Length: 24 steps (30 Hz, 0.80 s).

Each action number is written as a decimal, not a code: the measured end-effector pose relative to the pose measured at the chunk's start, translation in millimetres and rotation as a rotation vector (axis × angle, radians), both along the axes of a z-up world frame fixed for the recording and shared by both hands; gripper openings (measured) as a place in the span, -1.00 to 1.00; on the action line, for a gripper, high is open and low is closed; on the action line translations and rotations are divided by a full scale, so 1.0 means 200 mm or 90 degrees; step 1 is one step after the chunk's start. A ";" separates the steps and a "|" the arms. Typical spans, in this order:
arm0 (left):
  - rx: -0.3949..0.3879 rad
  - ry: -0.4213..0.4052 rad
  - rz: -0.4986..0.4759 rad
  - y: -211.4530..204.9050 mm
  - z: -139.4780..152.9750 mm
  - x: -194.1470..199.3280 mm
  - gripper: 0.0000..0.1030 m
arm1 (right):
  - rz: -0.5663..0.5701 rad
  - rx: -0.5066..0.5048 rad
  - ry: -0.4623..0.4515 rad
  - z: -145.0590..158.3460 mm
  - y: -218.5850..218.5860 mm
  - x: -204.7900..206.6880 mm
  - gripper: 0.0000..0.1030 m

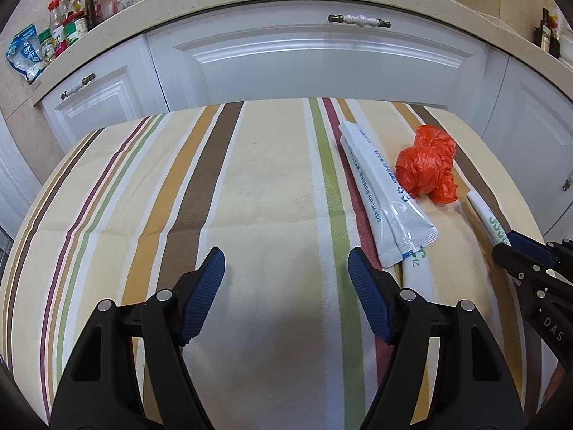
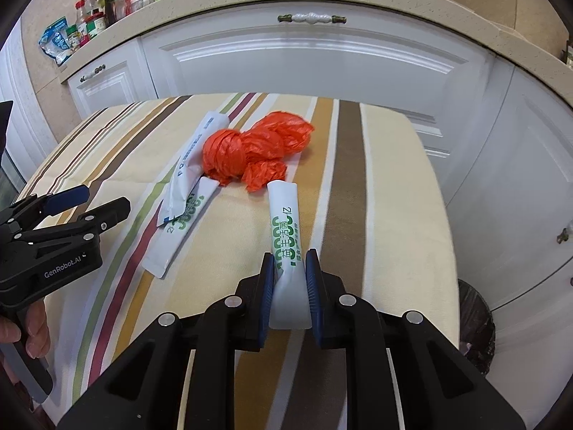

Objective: Collect trash
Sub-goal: 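Grasp a white green-printed tube with the right gripper while the left gripper grasps the white tube package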

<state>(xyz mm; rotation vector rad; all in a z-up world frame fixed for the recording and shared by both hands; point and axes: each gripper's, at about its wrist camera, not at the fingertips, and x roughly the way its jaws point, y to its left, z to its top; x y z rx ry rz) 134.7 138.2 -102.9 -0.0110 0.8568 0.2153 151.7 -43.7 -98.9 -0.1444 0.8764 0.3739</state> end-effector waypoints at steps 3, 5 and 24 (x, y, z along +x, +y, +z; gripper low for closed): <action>0.001 -0.004 -0.006 -0.02 0.01 0.01 0.35 | -0.016 -0.007 -0.008 0.01 -0.04 0.01 -0.63; 0.002 -0.005 -0.011 -0.04 0.02 0.02 0.35 | -0.026 -0.011 -0.012 0.01 -0.06 0.03 -0.63; 0.008 0.004 -0.056 -0.27 0.02 0.27 0.45 | -0.071 0.013 -0.036 0.01 -0.24 0.17 -0.63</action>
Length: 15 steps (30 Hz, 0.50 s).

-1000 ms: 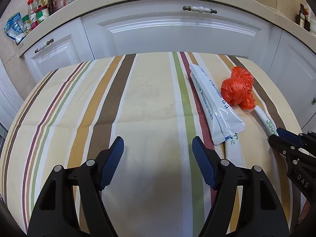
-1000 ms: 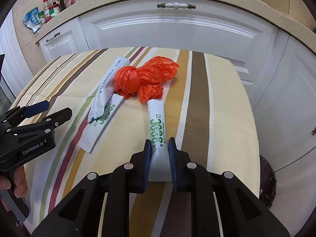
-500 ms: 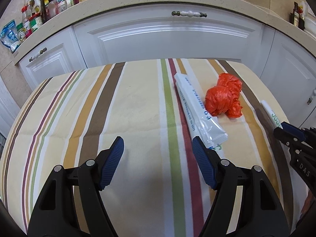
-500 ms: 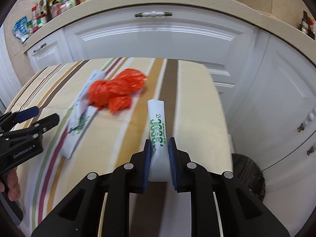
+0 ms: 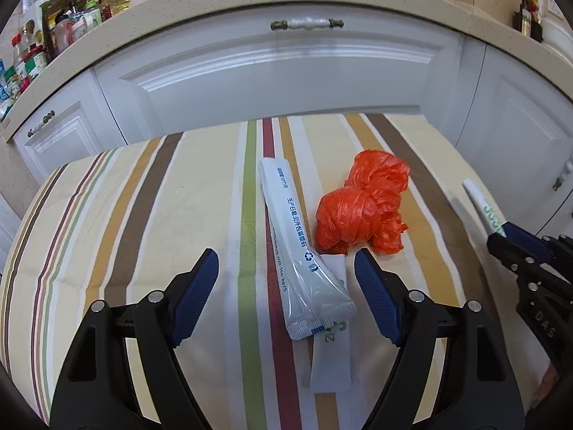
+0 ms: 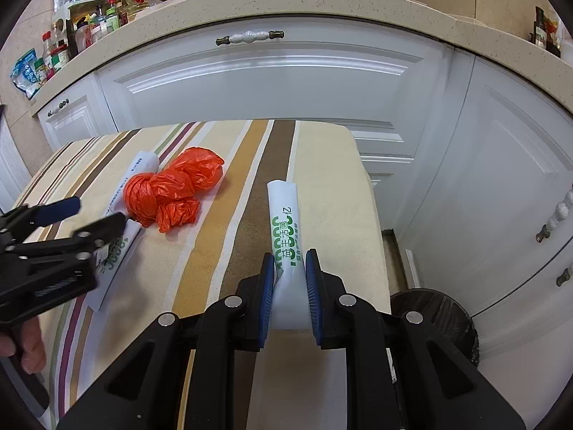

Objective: Collect trash
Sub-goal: 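Grasp a white green-printed tube with the right gripper while the left gripper grasps the white tube package, then carry both tubes over the black bin and open both grippers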

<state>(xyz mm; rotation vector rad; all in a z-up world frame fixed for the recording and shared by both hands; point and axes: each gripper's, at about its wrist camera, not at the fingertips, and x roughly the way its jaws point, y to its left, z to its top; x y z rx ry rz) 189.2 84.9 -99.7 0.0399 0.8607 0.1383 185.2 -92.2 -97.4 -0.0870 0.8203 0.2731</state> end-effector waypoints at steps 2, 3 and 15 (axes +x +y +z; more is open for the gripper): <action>-0.007 0.009 0.008 0.02 -0.02 0.01 0.30 | 0.003 0.006 0.000 0.00 0.00 0.00 -0.63; -0.012 0.013 0.013 0.04 -0.02 0.01 0.23 | 0.003 0.007 -0.001 0.00 0.00 0.00 -0.63; -0.024 0.029 0.011 0.13 -0.08 0.01 -0.29 | 0.008 0.011 0.003 0.00 -0.01 0.01 -0.63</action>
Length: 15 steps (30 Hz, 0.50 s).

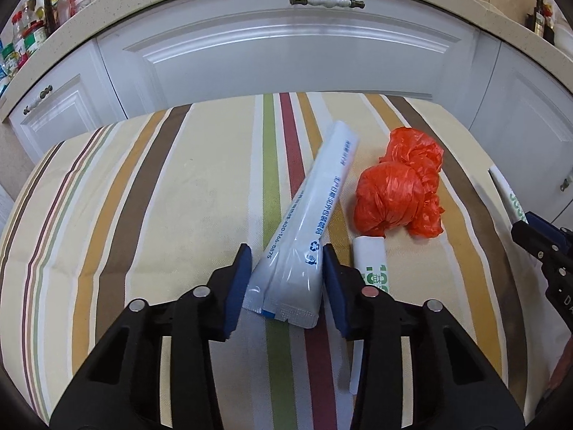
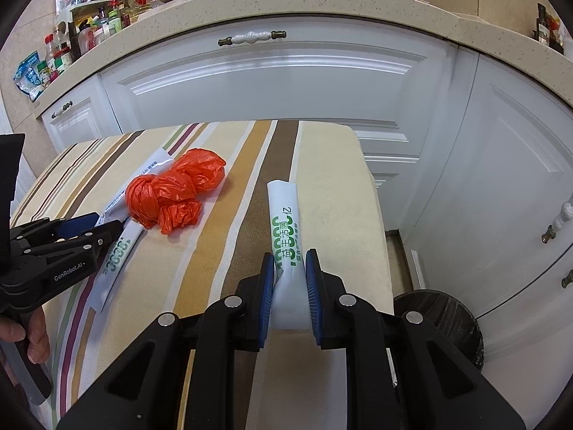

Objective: Collect trash
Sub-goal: 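Carry both tubes over the black bin and open both grippers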

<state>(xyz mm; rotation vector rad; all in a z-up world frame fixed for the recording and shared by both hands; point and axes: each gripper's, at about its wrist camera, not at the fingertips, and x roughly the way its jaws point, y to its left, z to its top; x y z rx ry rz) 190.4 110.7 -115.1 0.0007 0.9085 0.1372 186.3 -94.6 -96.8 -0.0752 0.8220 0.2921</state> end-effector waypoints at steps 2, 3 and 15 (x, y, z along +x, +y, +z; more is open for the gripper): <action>0.004 -0.003 -0.004 0.00 0.00 0.00 -0.33 | 0.000 0.000 0.001 0.00 0.00 0.00 -0.63; 0.006 -0.004 -0.007 0.00 0.00 -0.01 -0.39 | -0.001 -0.001 0.000 0.00 0.00 0.00 -0.63; 0.012 -0.028 0.000 0.01 0.08 -0.17 -0.47 | -0.018 -0.001 -0.015 0.03 -0.03 -0.07 -0.63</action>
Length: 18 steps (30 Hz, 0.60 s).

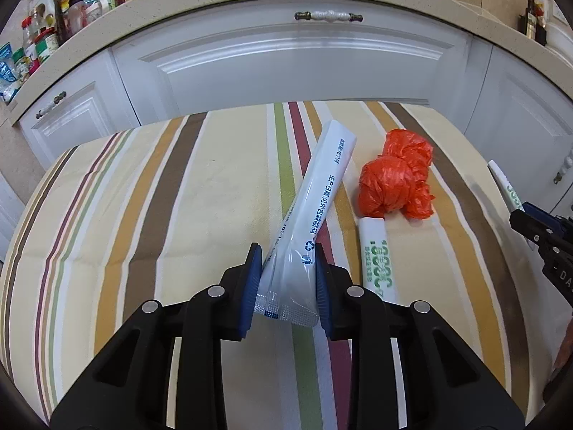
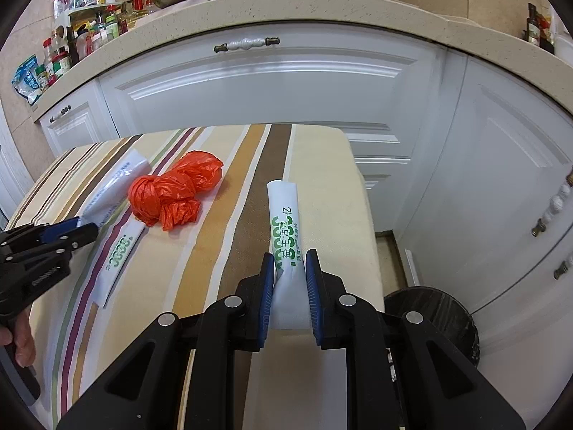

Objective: Collect trash
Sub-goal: 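Carry both tubes over the black bin and open both grippers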

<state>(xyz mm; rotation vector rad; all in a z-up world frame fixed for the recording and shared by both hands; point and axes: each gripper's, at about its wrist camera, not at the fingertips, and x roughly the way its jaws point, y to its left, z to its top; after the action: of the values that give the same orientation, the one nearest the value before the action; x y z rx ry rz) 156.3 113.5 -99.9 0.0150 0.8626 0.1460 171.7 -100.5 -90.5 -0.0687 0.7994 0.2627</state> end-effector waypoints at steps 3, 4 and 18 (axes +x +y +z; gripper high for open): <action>-0.001 -0.011 -0.005 -0.03 0.04 -0.06 -0.47 | -0.009 -0.001 -0.005 0.02 -0.03 -0.05 -0.63; -0.003 -0.015 -0.008 -0.04 0.06 -0.09 -0.47 | -0.013 -0.002 -0.007 0.03 -0.05 -0.06 -0.63; -0.027 -0.024 -0.164 -0.62 0.12 -0.21 -0.48 | -0.130 -0.030 -0.003 0.04 -0.49 -0.31 -0.63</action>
<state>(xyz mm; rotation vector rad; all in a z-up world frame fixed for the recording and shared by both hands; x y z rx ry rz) 113.5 -9.9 -76.7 0.0824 0.8179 -0.1127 109.5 -198.7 -82.1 -0.0322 0.8013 0.0506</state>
